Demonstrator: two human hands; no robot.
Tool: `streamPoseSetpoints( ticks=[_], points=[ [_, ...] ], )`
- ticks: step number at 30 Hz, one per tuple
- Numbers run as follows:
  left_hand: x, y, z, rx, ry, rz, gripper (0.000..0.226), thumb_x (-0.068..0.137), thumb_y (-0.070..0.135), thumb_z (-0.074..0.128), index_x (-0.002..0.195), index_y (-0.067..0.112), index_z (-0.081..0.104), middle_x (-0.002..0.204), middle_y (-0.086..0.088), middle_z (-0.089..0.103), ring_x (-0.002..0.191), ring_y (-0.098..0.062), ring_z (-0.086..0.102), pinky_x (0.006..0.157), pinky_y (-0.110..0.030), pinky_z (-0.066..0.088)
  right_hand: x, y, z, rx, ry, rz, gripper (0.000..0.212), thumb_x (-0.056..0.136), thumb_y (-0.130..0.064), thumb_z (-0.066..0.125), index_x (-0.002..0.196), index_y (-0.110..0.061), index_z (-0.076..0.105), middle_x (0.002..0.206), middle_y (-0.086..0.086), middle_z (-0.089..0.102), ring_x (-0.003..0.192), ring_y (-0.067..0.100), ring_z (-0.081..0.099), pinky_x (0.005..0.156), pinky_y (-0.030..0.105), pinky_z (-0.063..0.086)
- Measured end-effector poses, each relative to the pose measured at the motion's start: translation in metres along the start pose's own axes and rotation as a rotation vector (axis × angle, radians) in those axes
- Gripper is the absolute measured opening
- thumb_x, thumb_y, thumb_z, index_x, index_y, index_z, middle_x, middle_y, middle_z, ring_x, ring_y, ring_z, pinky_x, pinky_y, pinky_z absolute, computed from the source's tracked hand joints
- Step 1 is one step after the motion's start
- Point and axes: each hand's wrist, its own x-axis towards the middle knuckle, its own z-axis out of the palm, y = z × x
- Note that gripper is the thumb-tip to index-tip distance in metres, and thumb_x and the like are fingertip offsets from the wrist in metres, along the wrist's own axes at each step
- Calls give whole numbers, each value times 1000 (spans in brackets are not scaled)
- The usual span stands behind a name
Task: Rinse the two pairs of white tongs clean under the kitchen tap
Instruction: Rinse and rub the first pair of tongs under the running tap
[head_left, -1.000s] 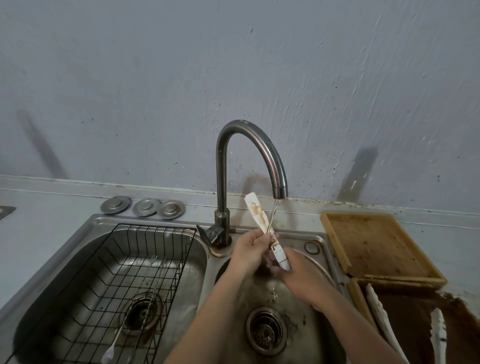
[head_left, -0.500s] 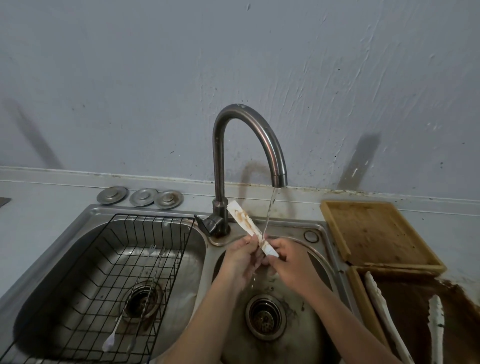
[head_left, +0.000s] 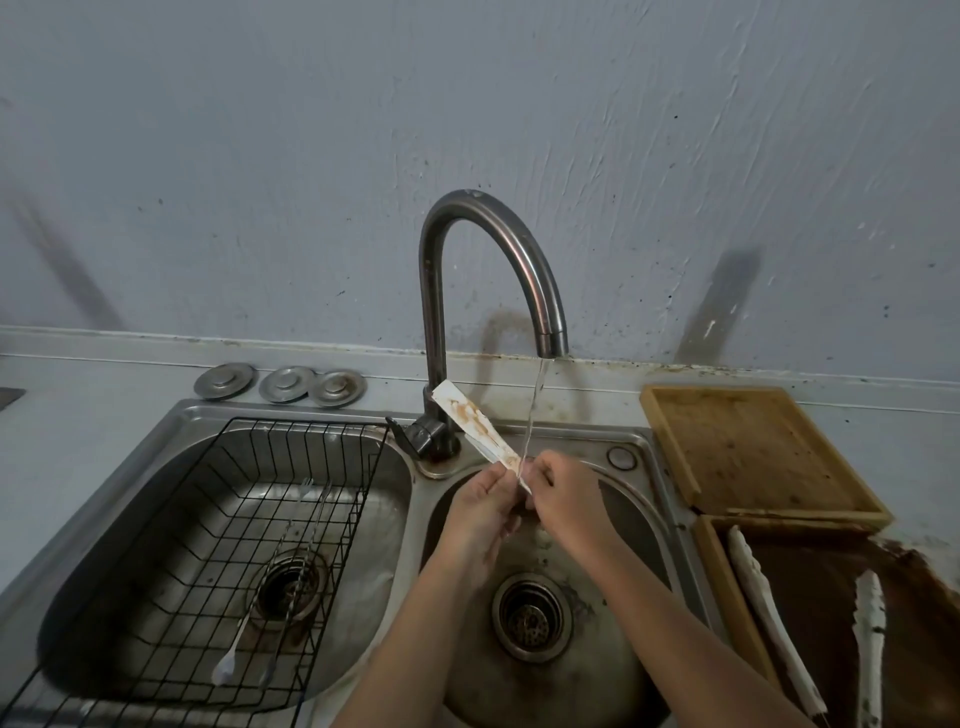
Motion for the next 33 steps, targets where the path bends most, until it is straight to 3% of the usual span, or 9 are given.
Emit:
streamPoseSetpoints(
  ticks=[3, 8, 11, 13, 18, 22, 26, 29, 33],
  points=[
    [3, 1, -1, -25, 55, 8, 20, 96, 13, 48, 100, 8, 66, 68, -5, 63, 63, -13, 55, 67, -26, 43, -3, -2, -5, 39, -131, 17, 24, 93, -19, 50, 70, -22, 52, 64, -7, 59, 52, 4, 50, 49, 15, 35],
    [-3, -4, 5, 43, 69, 2, 20, 93, 19, 54, 88, 13, 72, 85, -12, 67, 76, -22, 56, 70, -30, 43, -2, 2, -10, -65, -1, -17, 33, 91, -32, 54, 60, -21, 50, 57, -3, 53, 50, 8, 45, 48, 18, 34],
    [-3, -6, 6, 32, 76, -2, 23, 94, 17, 51, 87, 13, 73, 84, -11, 70, 76, -21, 60, 70, -29, 47, 0, 6, -13, -92, -76, -12, 33, 92, -27, 52, 60, -26, 47, 59, -4, 53, 54, 9, 48, 55, 24, 42],
    [-5, -6, 5, 62, 84, 7, 23, 95, 16, 50, 88, 12, 71, 76, -5, 70, 67, -12, 61, 60, -21, 46, -1, 7, -15, -94, -128, 14, 31, 91, -27, 53, 60, -26, 50, 60, -3, 55, 55, 11, 50, 60, 29, 47],
    [-11, -11, 15, 82, 77, -15, 21, 95, 17, 50, 92, 5, 67, 77, -7, 69, 62, -13, 62, 55, -19, 47, -4, 10, -13, -255, 77, 19, 47, 92, -45, 45, 53, -17, 51, 50, -3, 47, 47, 11, 43, 47, 24, 32],
    [-11, -9, 14, 43, 100, 5, 20, 95, 14, 49, 94, 3, 67, 79, -11, 69, 65, -15, 63, 58, -22, 51, -5, 11, -16, -217, -25, -11, 40, 95, -31, 45, 55, -25, 42, 55, -7, 45, 52, 7, 42, 49, 22, 28],
    [-11, -5, 16, 34, 112, -23, 19, 94, 9, 49, 96, 2, 67, 86, -18, 67, 70, -20, 61, 61, -26, 49, -9, 12, -14, -187, 1, -36, 37, 88, -35, 55, 53, -25, 45, 51, -6, 47, 53, 7, 46, 49, 23, 30],
    [-10, -7, 10, -26, 118, -66, 16, 92, 10, 54, 93, 4, 69, 91, -19, 65, 74, -22, 56, 67, -29, 46, -12, 12, -13, -250, -7, -55, 27, 92, -33, 49, 67, -23, 52, 58, -8, 50, 59, 11, 52, 51, 21, 30],
    [-7, -3, -1, -175, 162, -7, 19, 81, -6, 64, 99, -1, 64, 91, -17, 71, 77, -23, 68, 71, -30, 58, -21, 9, -13, -261, -152, -69, 17, 97, -18, 41, 85, -17, 55, 69, -7, 52, 64, 9, 52, 52, 19, 34]
  ],
)
